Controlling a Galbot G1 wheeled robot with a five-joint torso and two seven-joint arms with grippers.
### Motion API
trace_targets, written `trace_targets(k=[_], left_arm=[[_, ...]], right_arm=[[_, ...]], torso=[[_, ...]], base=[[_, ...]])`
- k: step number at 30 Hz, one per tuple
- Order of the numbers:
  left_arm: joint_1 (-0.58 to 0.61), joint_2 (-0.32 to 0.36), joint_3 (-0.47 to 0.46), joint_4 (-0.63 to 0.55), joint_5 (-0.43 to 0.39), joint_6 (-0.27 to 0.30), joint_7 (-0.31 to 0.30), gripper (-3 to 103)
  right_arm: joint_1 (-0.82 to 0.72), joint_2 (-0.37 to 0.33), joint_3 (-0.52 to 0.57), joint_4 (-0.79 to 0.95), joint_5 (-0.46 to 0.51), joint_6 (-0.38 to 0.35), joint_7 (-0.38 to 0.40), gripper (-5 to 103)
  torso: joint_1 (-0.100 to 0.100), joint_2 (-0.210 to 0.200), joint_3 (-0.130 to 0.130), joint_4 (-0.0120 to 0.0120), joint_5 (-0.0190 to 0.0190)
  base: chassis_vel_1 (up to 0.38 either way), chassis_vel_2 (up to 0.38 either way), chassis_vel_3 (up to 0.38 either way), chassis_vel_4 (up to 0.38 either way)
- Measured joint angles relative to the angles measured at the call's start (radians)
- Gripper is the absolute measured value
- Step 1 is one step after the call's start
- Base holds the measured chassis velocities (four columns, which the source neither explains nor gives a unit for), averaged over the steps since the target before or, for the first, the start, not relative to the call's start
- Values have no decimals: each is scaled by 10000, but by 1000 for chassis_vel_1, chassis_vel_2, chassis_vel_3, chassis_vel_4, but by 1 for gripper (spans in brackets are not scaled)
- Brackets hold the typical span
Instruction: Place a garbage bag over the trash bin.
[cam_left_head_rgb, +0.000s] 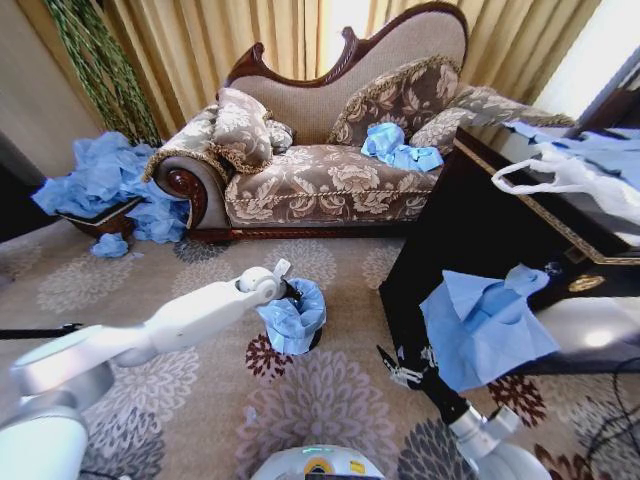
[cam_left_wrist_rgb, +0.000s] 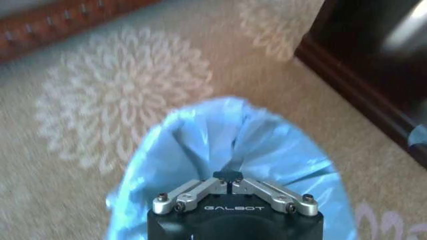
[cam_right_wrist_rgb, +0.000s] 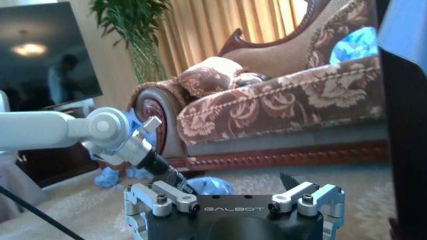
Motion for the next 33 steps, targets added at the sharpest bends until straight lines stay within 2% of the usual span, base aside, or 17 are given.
trace_targets(k=[3, 5, 11, 13, 17, 18, 21, 26, 33], left_arm=[[524, -531, -316, 942, 558, -249, 354, 0], [647, -670, -422, 1145, 680, -287, 415, 0], [1055, -1675, -854, 2376, 1617, -528, 847, 0], [1056, -1872, -865, 2580, 1737, -549, 900, 0], [959, -2701, -714, 3807, 2315, -721, 1137, 0], [959, -2701, -714, 3807, 2315, -721, 1137, 0], [848, -3295, -640, 5109, 2973, -993, 1459, 0], [873, -3629, -704, 5895, 3301, -1132, 1653, 0], [1024, -3801, -626, 6278, 3578, -1069, 1715, 0]], right_arm=[[-104, 16, -13, -69, -4, 66, 152, 100], [-115, 17, -34, -72, -8, 66, 184, 100], [-99, -48, -174, -195, -74, 69, 463, 100], [-70, -63, -189, -210, -76, 67, 531, 100], [3, -93, -244, -307, -74, 61, 716, 100], [3, -93, -244, -307, -74, 61, 716, 100], [-13, -103, -298, -369, -73, 62, 759, 100], [-18, -131, -322, -464, -67, 86, 767, 100], [-6, -214, -319, -511, -19, 113, 825, 100]], torso=[[0, 0, 0, 4, 1], [0, 0, 0, 3, 1], [0, 0, 0, 2, 2], [0, 0, -1, 1, 4], [0, 0, 0, 0, 2], [0, 0, 0, 0, 2], [0, 0, 0, 0, 3], [0, 0, 0, 0, 3], [0, 0, 0, 3, 2]], base=[[0, 0, 0, 0], [0, 0, 0, 0], [0, 0, 0, 0], [0, 0, 0, 0], [0, 0, 0, 0], [0, 0, 0, 0], [0, 0, 0, 0], [0, 0, 0, 0], [0, 0, 0, 0]])
